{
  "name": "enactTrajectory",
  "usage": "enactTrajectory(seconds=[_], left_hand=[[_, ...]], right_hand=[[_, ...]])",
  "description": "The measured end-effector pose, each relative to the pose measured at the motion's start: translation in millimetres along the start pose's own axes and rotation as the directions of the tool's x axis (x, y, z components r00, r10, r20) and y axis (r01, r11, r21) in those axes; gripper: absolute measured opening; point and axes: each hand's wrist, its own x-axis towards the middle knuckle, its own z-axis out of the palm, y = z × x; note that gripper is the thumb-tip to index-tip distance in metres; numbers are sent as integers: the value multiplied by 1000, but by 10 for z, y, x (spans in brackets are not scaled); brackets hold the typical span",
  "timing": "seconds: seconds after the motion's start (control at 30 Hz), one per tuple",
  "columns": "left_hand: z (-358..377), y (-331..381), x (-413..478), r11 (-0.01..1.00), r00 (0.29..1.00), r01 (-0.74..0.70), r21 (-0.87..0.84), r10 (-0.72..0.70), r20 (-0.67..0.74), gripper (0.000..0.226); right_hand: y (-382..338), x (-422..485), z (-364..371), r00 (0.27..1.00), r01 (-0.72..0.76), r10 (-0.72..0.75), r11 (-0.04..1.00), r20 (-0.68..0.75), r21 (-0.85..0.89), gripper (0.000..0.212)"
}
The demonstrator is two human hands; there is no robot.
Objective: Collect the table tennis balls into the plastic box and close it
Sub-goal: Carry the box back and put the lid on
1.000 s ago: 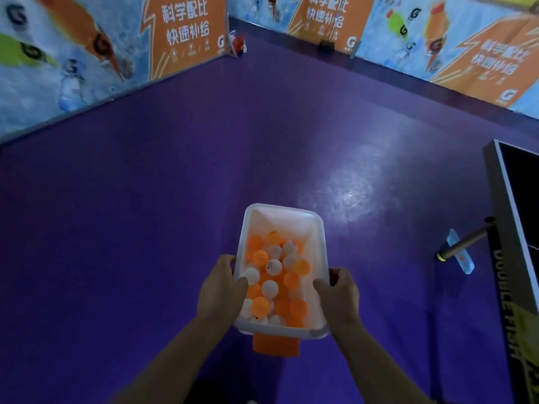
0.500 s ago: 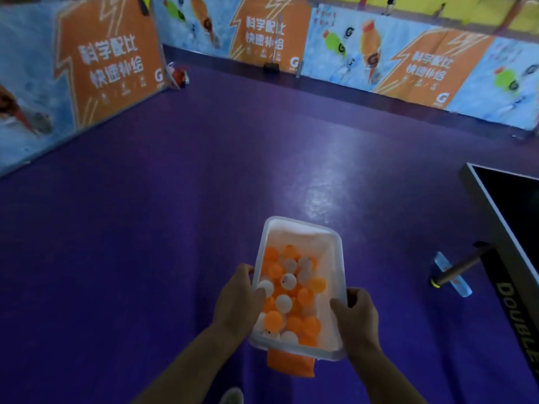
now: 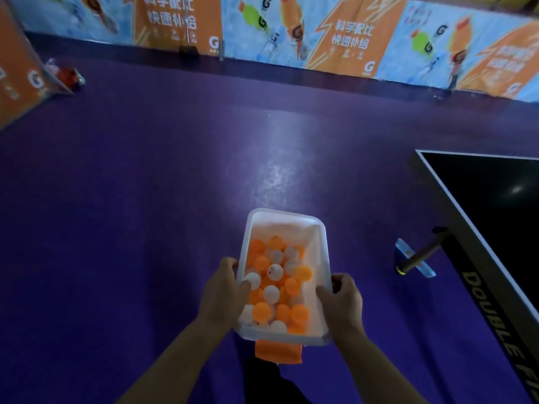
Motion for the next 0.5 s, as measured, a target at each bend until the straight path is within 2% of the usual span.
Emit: enactTrajectory(seconds=[0.37,0.5], left_hand=[[330,1117,2425,1000,999,20,6,-20,-42,38],[480,1419,3230,1000,1000,-3,16,4,-29,32]], right_hand=[[-987,2519,185,999,38,-38,999,15,14,21],[-1218,3258,275,999,26,-25,998,-21,48,21]])
